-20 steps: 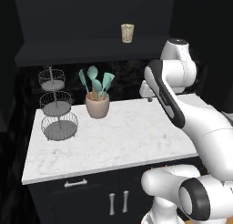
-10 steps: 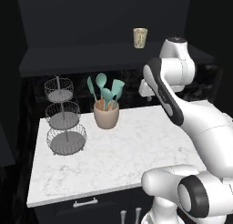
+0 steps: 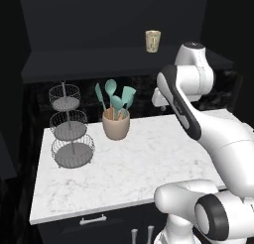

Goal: Gather all objects into one cabinet and sort the glasses and bowls to opposite sides.

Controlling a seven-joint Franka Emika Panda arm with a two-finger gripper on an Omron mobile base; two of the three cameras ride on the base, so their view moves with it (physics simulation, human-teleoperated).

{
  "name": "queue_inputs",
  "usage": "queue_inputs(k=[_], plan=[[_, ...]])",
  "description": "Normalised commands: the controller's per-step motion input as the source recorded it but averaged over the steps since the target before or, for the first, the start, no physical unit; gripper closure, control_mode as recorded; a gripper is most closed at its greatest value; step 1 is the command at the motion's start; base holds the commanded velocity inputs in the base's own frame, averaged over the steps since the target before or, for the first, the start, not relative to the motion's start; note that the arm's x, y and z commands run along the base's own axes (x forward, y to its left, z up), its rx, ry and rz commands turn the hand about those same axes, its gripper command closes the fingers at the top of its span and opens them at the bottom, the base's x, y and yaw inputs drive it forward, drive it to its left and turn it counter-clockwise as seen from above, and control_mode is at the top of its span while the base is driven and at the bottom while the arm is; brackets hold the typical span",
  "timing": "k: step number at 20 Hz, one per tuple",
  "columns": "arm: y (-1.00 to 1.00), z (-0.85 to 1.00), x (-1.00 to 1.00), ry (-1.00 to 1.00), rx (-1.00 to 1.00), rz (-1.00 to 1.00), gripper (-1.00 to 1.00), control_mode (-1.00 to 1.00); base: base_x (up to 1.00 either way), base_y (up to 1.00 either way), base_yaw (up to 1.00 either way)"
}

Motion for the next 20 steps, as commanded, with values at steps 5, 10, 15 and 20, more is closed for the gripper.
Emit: queue_inputs(k=[5,10,15,20], plan=[[0.0,0.03,0.0,0.0,0.0,0.0,-1.0,-1.0,0.0,0.0,0.0],[0.0,0.53,0.0,-0.15,0.0,-0.04,-1.0,-1.0,0.0,0.0,0.0],[0.0,0.7,0.0,-0.28,0.0,-0.07,-1.0,-1.0,0.0,0.0,0.0],[0.0,0.66,0.0,-0.29,0.0,-0.08,-1.0,-1.0,0.0,0.0,0.0]])
